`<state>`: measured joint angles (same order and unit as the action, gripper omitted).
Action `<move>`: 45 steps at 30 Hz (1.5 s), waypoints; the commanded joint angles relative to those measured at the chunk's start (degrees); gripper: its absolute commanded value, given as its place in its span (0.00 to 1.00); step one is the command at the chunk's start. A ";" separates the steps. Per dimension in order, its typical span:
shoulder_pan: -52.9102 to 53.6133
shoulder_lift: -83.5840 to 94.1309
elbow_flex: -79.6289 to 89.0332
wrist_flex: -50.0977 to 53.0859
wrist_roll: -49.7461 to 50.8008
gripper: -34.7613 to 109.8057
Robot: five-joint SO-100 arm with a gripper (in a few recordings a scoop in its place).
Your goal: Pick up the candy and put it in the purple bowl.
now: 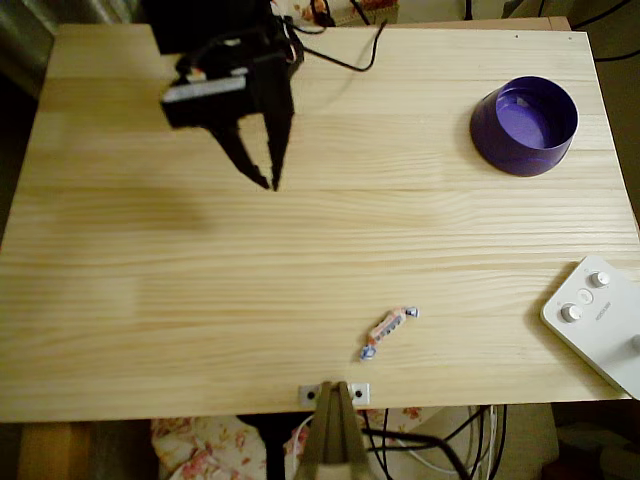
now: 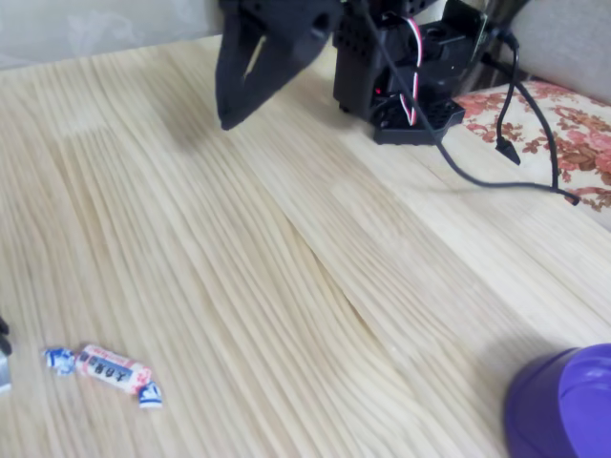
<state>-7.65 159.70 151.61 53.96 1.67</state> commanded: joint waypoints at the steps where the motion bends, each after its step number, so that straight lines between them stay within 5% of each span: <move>1: -2.55 -6.33 -10.11 -0.62 4.13 0.23; 18: -10.46 -24.87 -20.30 -2.81 13.54 0.23; 40: -19.51 -34.01 -21.71 -17.84 -35.51 0.24; 45: -19.86 -38.58 -26.63 -13.10 -50.71 0.24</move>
<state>-26.54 122.96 133.15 38.76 -41.66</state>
